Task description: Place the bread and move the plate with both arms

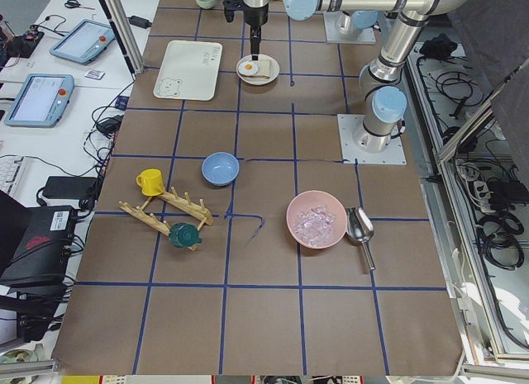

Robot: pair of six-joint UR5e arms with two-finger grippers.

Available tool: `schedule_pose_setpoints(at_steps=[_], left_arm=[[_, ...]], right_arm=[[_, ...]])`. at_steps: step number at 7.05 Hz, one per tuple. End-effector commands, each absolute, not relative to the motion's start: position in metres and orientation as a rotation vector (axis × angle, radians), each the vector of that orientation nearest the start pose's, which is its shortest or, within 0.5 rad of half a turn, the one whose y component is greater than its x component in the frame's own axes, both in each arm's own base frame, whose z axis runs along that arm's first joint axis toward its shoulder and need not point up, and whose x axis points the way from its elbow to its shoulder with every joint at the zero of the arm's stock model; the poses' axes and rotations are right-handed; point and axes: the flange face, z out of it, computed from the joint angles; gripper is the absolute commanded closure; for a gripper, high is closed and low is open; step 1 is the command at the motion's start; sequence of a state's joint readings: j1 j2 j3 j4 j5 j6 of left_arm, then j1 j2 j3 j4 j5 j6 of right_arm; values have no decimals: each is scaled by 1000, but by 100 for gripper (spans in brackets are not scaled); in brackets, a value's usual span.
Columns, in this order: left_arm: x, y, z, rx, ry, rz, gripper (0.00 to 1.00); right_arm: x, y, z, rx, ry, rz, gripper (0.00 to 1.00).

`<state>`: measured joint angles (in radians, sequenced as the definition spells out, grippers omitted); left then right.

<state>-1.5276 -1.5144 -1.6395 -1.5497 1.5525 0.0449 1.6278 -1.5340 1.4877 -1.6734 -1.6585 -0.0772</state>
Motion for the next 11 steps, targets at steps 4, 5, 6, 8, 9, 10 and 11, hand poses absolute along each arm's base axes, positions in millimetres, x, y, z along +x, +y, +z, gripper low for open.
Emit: schedule_pose_setpoints(at_steps=[4,5,6,8,9,10,11], left_arm=[[-113,-472,487,-2,3153,-20,0],[-114,-472,486,0,3153,-15,0],[-114,-472,482,0,3154,-3,0],[-113,-472,477,-2,3151,14,0],[-112,-473,474,-3,3150,26,0],[-113,-473,478,-5,3153,11,0],[-114,-473,476,0,3156,18,0]], right_arm=[[153,-513,522,-209,3217,-238,0],[153,-513,522,-212,3217,-238,0],[152,-513,521,-207,3217,-231,0],[153,-513,521,-193,3209,-229,0],[153,-511,525,-186,3199,-240,0],[155,-509,529,-184,3177,-251,0],[157,-509,527,-183,3160,-243,0]])
